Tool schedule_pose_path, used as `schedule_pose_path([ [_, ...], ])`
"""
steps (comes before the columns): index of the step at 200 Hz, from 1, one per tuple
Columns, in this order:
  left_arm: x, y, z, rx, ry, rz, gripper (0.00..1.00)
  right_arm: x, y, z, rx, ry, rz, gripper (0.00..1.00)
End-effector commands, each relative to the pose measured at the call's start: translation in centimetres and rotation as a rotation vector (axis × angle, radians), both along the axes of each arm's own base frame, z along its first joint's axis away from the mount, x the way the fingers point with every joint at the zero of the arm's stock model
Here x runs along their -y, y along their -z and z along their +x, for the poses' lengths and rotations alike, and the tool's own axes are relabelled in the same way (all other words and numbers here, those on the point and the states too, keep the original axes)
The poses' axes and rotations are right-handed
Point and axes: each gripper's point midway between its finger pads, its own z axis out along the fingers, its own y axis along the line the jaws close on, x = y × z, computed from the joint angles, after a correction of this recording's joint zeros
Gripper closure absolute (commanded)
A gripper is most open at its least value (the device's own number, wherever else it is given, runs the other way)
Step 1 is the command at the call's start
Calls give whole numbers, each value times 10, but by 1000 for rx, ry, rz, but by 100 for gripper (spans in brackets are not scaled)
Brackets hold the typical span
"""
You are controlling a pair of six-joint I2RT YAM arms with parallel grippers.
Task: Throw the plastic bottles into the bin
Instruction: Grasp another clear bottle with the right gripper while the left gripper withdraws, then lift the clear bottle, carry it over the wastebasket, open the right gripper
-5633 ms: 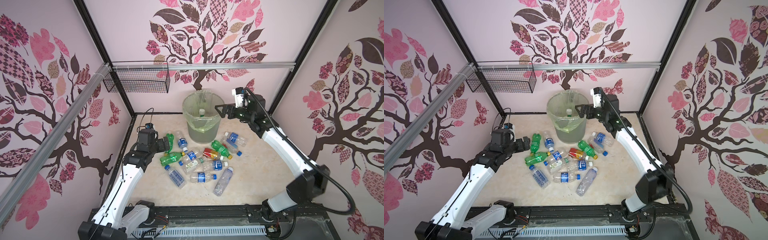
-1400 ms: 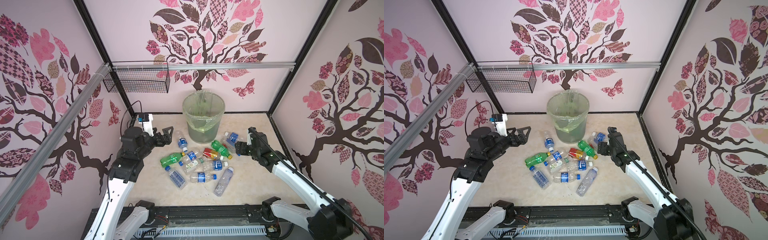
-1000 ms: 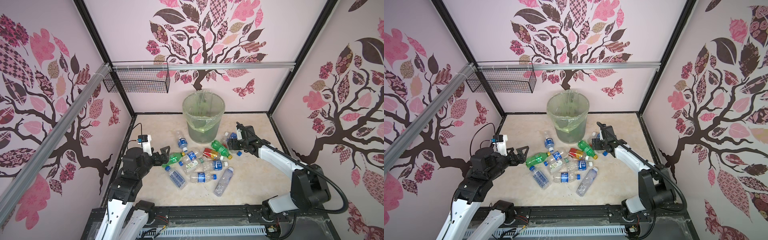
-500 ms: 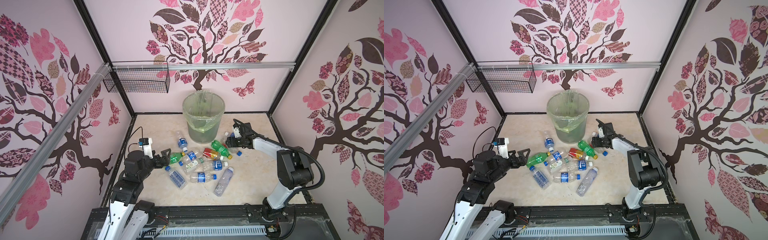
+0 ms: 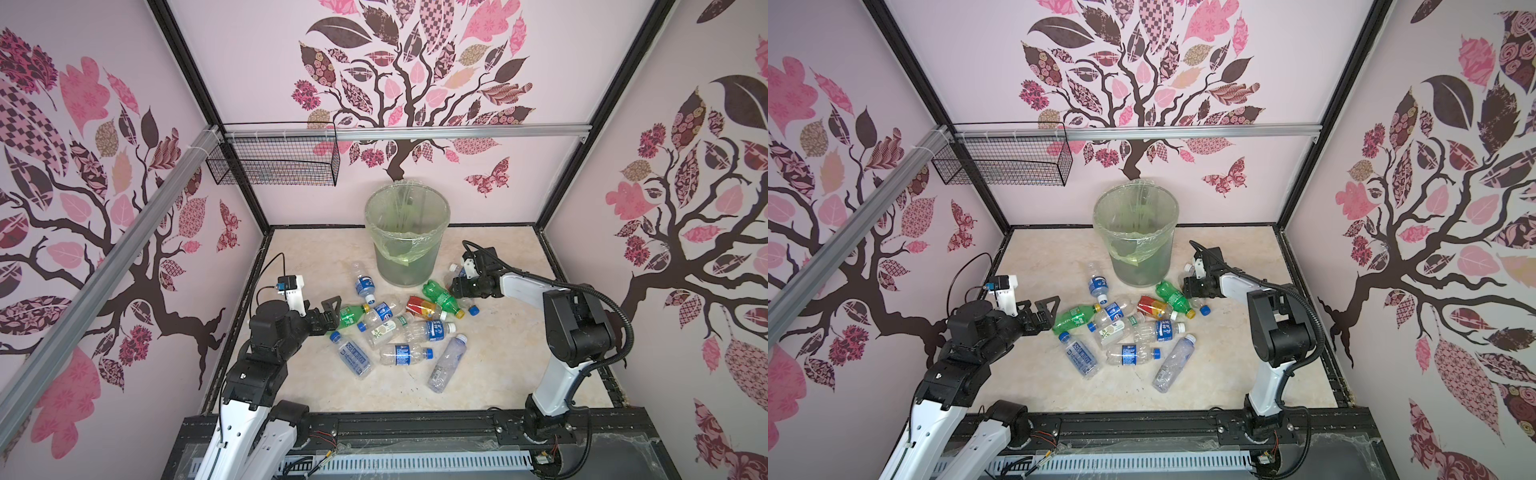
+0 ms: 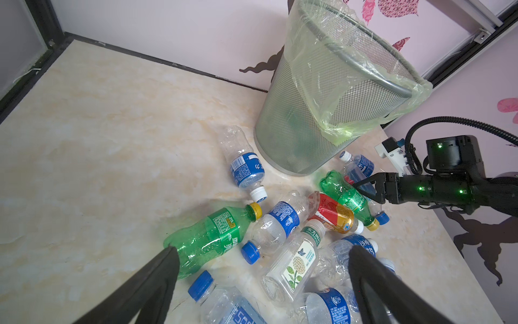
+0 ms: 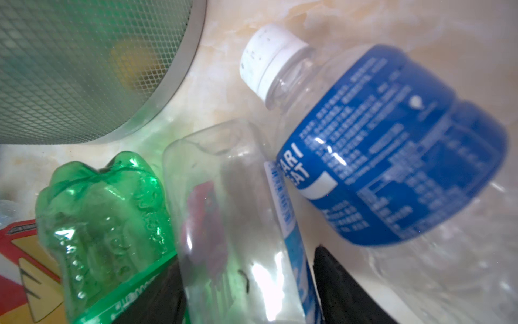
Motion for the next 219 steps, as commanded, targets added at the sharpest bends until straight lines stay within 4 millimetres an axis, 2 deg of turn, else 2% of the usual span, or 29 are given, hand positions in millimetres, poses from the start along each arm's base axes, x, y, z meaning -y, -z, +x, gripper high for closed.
schedule_pose_path([
  [1,-3,10,1,-24,-20,8,2,0,8,2,-37,16,-2,34],
  [42,-6,14,2,-42,-35,21,2,0,6,1,-36,37,6,45],
  [61,-8,14,1,-42,-44,24,2,0,-7,-1,-3,44,26,49],
  [79,-9,14,1,-42,-47,26,2,0,-28,-4,42,49,39,51],
  [109,-11,14,1,-44,-61,23,2,7,-75,-11,134,80,53,54],
  [142,-12,15,1,-48,-68,32,2,10,-133,-28,264,105,116,57],
  [187,-13,14,1,-46,-68,40,2,11,-213,-61,471,92,225,57],
  [219,-13,15,0,-48,-67,40,2,10,-253,-91,584,49,281,58],
])
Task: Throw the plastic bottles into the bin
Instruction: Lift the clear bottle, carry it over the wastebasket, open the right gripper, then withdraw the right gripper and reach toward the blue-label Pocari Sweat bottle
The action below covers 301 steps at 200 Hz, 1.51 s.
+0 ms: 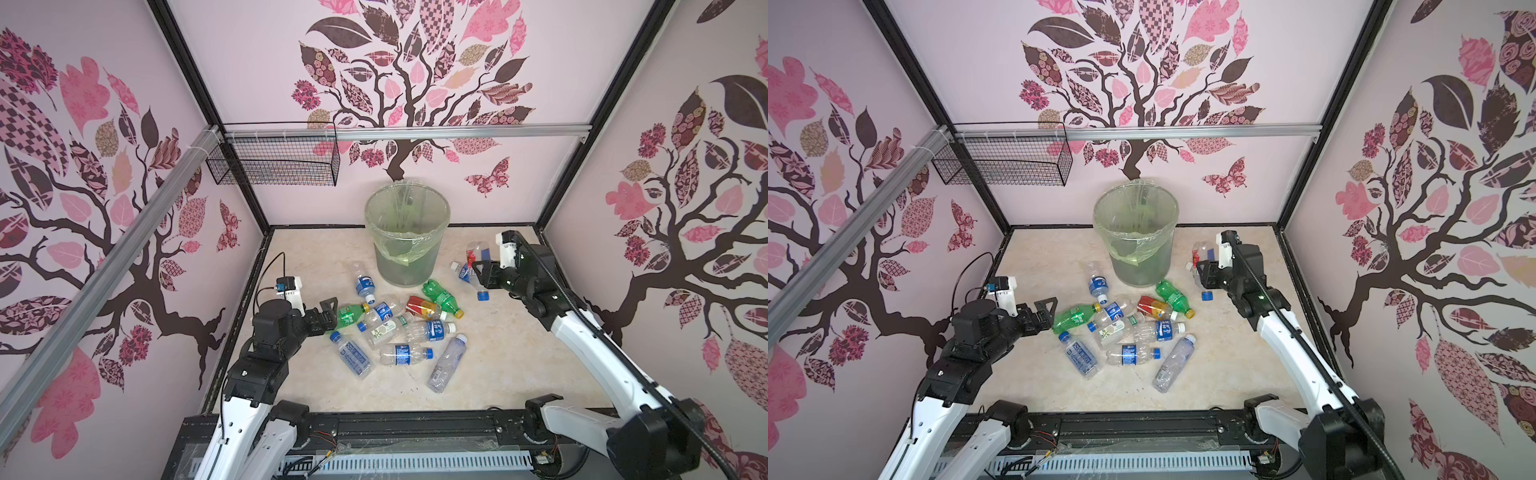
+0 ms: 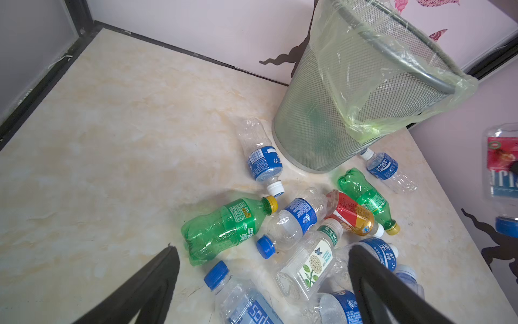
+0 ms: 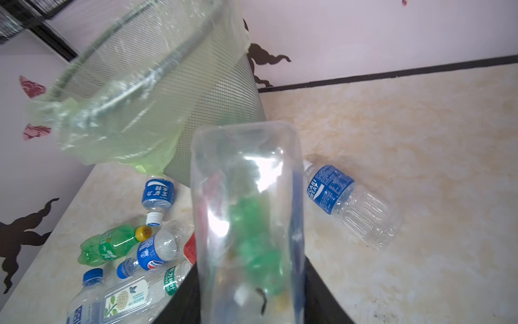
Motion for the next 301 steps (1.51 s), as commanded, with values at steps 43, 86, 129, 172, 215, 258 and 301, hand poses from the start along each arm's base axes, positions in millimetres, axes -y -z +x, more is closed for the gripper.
schedule_pose_path([
  [43,-2,4,1,-8,-8,14,2,-1,-59,-55,247,-64,97,58],
  [86,-1,6,3,-23,-5,18,2,-8,-70,-70,282,-120,136,58],
  [129,2,8,6,-28,1,-7,2,-24,-112,-51,315,-175,243,59],
  [172,9,3,11,-34,36,-12,2,-83,-170,36,331,-294,297,53],
  [215,12,-14,16,-35,63,21,2,-150,-168,132,167,-402,275,21],
  [258,10,-17,16,-36,77,71,2,-119,-153,125,219,-291,166,9],
  [301,9,-10,19,-57,82,97,2,-15,-115,118,174,-98,209,9],
])
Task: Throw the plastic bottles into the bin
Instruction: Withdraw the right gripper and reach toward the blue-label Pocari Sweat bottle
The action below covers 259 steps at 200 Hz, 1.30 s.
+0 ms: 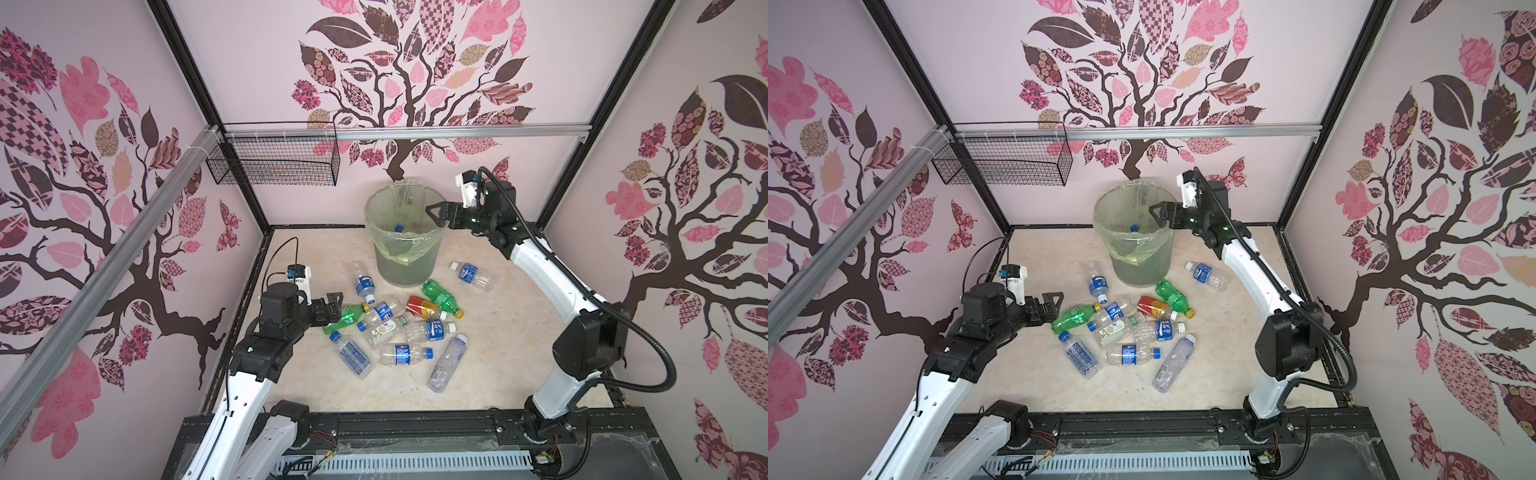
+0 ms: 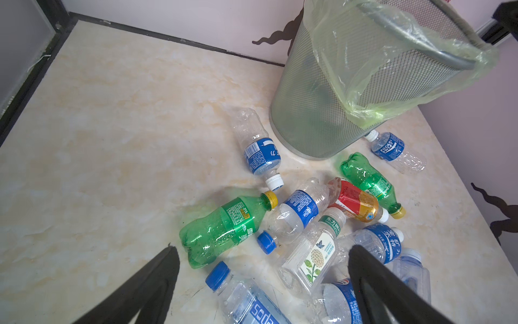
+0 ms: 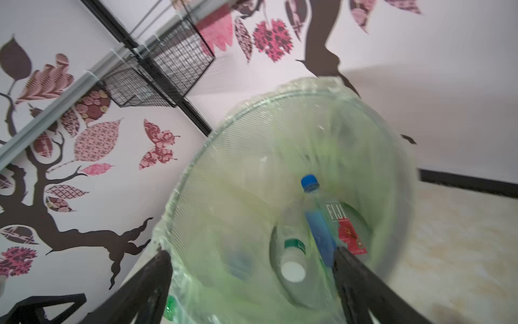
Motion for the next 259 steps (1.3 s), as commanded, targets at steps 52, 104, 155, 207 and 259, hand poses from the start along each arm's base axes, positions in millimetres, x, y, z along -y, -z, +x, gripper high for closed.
schedule_pose_path([
  [52,2,-5,2,24,27,18,2,124,82,-7,-109,234,-83,6],
  [104,1,2,-2,14,24,18,2,131,177,0,-288,200,-230,0],
  [155,-3,11,-4,2,8,29,2,132,227,-7,-411,165,-292,0],
  [207,-4,15,-4,-8,3,34,2,129,260,-13,-473,134,-321,3],
  [259,-5,16,-5,-8,-3,39,2,118,287,-24,-519,112,-430,5],
])
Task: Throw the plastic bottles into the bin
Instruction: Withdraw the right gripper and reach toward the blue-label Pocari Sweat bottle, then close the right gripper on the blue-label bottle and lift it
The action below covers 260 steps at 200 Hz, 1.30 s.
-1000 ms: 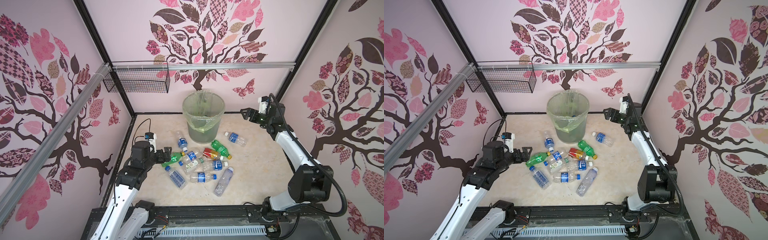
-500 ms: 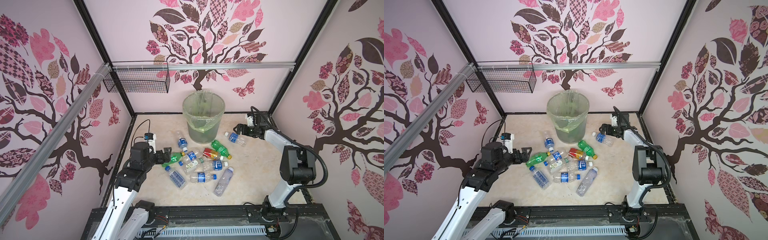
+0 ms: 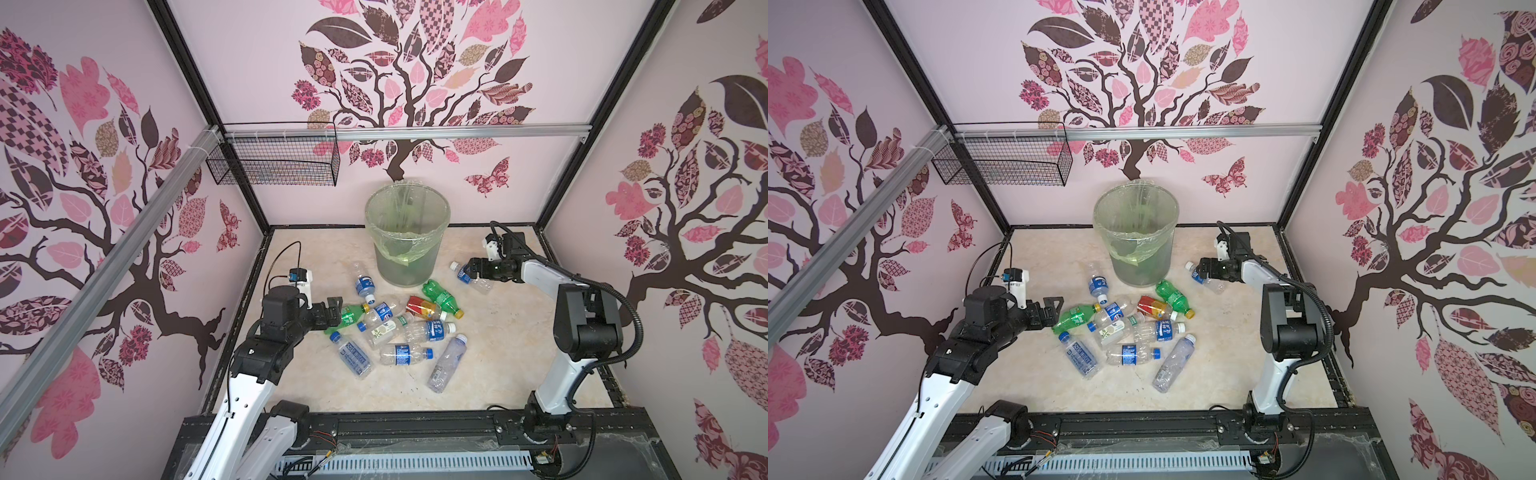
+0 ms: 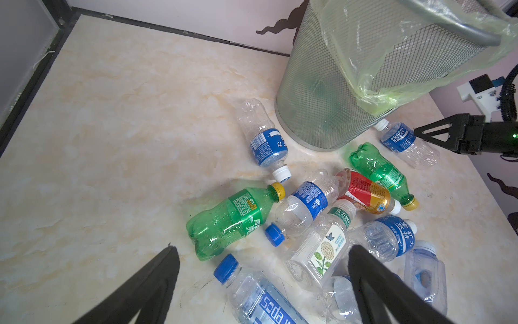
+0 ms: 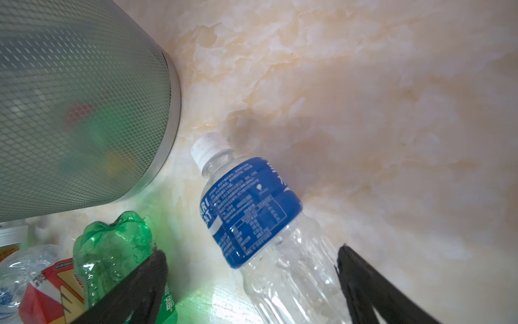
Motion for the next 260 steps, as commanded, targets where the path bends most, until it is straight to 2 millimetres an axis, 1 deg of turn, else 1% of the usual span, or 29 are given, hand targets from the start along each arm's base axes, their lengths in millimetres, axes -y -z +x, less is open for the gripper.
schedule_pose_path([
  [1,-2,6,-1,0,-5,11,2,-7,27,-11,-75,-37,-72,5],
  [22,-3,6,-1,1,-8,14,2,-13,36,-16,-100,-62,-129,5],
  [40,-3,6,-2,3,-7,16,2,-14,42,-19,-120,-63,-176,7],
  [64,-4,5,-3,7,-10,18,2,-16,44,-18,-135,-40,-164,12],
  [86,-4,5,-4,8,-11,18,2,-18,45,-18,-137,-22,-148,14],
  [126,-6,6,-5,9,-13,21,2,-14,48,-18,-137,10,-153,19],
  [144,-6,5,-5,11,-13,21,2,-14,49,-19,-141,17,-151,22],
  [162,-6,5,-6,11,-13,23,2,-11,50,-17,-136,42,-155,29],
  [196,-7,5,-6,13,-17,25,2,-8,50,-17,-133,71,-157,37],
  [218,-8,3,-7,25,-24,24,2,-6,45,-18,-119,83,-155,41],
  [232,-8,2,-7,29,-24,23,2,-6,38,-20,-104,90,-150,43],
  [247,-8,2,-7,29,-24,22,2,-6,29,-22,-86,96,-141,43],
  [260,-8,1,-7,31,-26,18,2,-7,15,-24,-59,106,-123,44],
])
